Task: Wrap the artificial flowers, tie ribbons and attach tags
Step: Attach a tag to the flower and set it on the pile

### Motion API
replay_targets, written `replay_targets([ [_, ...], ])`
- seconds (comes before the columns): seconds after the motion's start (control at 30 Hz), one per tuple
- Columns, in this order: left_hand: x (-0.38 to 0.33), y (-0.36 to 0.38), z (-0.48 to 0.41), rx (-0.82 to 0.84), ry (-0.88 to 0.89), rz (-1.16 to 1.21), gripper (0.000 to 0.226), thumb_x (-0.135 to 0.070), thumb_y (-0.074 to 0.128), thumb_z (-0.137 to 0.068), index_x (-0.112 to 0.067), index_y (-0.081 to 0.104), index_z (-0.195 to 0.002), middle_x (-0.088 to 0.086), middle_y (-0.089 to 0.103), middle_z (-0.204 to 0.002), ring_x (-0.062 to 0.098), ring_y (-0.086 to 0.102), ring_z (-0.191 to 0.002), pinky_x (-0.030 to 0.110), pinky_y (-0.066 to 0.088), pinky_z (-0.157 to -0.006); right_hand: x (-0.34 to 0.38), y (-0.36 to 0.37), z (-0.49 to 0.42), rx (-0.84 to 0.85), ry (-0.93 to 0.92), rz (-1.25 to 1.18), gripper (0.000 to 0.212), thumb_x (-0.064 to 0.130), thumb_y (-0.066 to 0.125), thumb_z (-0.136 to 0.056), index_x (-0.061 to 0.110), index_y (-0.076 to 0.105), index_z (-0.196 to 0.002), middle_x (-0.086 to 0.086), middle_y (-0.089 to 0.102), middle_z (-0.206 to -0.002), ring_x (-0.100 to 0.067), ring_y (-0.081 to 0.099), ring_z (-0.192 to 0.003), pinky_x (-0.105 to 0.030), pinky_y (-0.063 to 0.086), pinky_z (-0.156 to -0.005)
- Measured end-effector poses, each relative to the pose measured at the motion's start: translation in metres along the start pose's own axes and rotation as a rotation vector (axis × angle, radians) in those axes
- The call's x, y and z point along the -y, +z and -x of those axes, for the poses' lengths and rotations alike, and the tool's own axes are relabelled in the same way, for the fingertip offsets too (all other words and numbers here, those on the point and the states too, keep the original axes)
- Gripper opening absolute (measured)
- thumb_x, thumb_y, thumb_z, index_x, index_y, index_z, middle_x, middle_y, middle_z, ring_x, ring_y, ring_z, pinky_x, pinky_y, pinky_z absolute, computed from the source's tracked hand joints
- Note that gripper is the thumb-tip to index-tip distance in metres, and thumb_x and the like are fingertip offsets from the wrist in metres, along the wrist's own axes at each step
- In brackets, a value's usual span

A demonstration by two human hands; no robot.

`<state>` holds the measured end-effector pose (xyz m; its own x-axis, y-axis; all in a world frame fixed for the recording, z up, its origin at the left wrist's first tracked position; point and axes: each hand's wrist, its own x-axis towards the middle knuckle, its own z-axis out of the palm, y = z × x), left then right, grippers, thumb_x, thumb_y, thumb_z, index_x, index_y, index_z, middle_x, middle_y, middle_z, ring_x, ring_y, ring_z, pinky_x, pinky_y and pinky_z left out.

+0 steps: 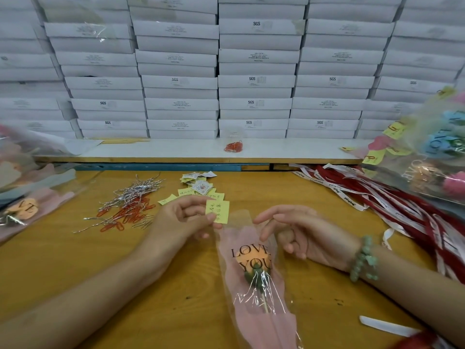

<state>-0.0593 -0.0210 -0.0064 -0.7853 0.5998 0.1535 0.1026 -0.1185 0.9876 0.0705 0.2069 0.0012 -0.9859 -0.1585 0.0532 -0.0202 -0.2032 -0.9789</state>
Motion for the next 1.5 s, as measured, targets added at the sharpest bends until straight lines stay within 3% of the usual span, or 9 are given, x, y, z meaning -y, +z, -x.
replay_targets([
  [0.2, -0.002, 0.004, 0.001, 0.073, 0.036, -0.027, 0.017, -0.005, 0.069, -0.082, -0.004, 0.06, -0.097, 0.006, 0.072, -0.074, 0.021, 0.072, -0.069, 0.018, 0.051, -0.05, -0.001, 0.012, -0.011, -0.335, 0.004, 0.099, 0.028, 0.015, 0.047, -0.097, 0.003, 0.063, -0.078, -0.007, 0.054, -0.06, -0.004, 0.035, -0.037, -0.013, 0.024, -0.029],
  [0.37, -0.002, 0.004, 0.001, 0.063, 0.046, -0.08, 0.018, -0.013, 0.073, -0.079, -0.01, 0.064, -0.094, 0.005, 0.073, -0.079, 0.01, 0.064, -0.065, 0.018, 0.05, -0.054, -0.003, 0.027, -0.032, -0.573, 0.069, 0.249, 0.033, 0.019, 0.045, -0.098, 0.009, 0.058, -0.069, 0.0, 0.049, -0.049, -0.005, 0.03, -0.035, -0.015, 0.021, -0.032],
  [0.57, -0.001, 0.003, 0.002, 0.023, 0.064, -0.098, 0.016, -0.007, 0.075, -0.078, -0.014, 0.068, -0.091, -0.002, 0.071, -0.084, 0.01, 0.066, -0.066, 0.018, 0.05, -0.054, -0.006, 0.039, -0.066, -0.835, -0.22, 0.214, 0.029, 0.022, 0.049, -0.098, 0.011, 0.06, -0.073, 0.002, 0.047, -0.055, 0.0, 0.035, -0.037, -0.011, 0.028, -0.037],
  [0.63, 0.0, 0.003, 0.002, 0.008, 0.07, -0.093, 0.016, -0.006, 0.075, -0.079, -0.015, 0.069, -0.091, -0.004, 0.071, -0.085, 0.011, 0.066, -0.067, 0.018, 0.05, -0.054, -0.005, 0.042, -0.072, -0.788, -0.328, 0.313, 0.024, 0.028, 0.052, -0.097, 0.012, 0.062, -0.081, 0.004, 0.054, -0.06, 0.002, 0.043, -0.046, -0.01, 0.035, -0.047],
  [0.77, -0.001, 0.002, 0.0, -0.029, 0.079, -0.059, 0.028, -0.017, 0.078, -0.069, -0.011, 0.069, -0.094, 0.003, 0.072, -0.083, 0.009, 0.065, -0.068, 0.017, 0.049, -0.051, -0.012, 0.049, -0.067, -0.487, -0.424, 0.602, 0.012, 0.033, 0.064, -0.089, 0.021, 0.065, -0.092, 0.007, 0.066, -0.081, -0.003, 0.058, -0.074, -0.013, 0.045, -0.064],
  [0.97, 0.0, 0.0, 0.001, -0.06, 0.098, -0.105, 0.023, -0.019, 0.077, -0.072, -0.012, 0.071, -0.094, 0.007, 0.073, -0.088, 0.009, 0.067, -0.073, 0.014, 0.048, -0.054, -0.017, 0.05, -0.066, -0.375, -0.391, 0.791, 0.017, 0.021, 0.074, -0.083, 0.019, 0.069, -0.099, 0.002, 0.068, -0.081, 0.0, 0.054, -0.068, -0.011, 0.039, -0.06],
  [1.13, -0.004, 0.005, 0.002, -0.099, 0.076, -0.187, 0.018, -0.016, 0.071, -0.084, -0.016, 0.069, -0.103, -0.005, 0.068, -0.085, -0.001, 0.058, -0.056, 0.013, 0.046, -0.053, -0.013, 0.043, -0.067, -0.481, -0.311, 0.656, 0.014, 0.012, 0.07, -0.086, 0.012, 0.069, -0.1, -0.001, 0.069, -0.086, -0.013, 0.061, -0.074, -0.02, 0.051, -0.066],
  [1.3, -0.006, 0.009, 0.006, 0.05, 0.038, -0.382, 0.053, -0.048, 0.075, -0.064, -0.03, 0.062, -0.112, -0.011, 0.067, -0.101, 0.003, 0.063, -0.071, 0.014, 0.05, -0.067, -0.01, 0.034, -0.065, -0.632, -0.18, 0.369, 0.01, 0.015, 0.068, -0.088, 0.011, 0.063, -0.096, -0.006, 0.063, -0.08, -0.015, 0.056, -0.066, -0.027, 0.051, -0.061],
  [1.5, 0.002, 0.004, 0.003, 0.137, 0.098, -0.584, 0.061, -0.024, 0.087, -0.069, -0.039, 0.053, -0.118, -0.008, 0.064, -0.108, 0.002, 0.058, -0.07, 0.02, 0.049, -0.069, -0.009, 0.032, -0.064, -0.564, -0.085, 0.526, 0.016, 0.022, 0.06, -0.094, 0.007, 0.065, -0.089, 0.001, 0.067, -0.079, -0.001, 0.059, -0.064, -0.013, 0.046, -0.056],
])
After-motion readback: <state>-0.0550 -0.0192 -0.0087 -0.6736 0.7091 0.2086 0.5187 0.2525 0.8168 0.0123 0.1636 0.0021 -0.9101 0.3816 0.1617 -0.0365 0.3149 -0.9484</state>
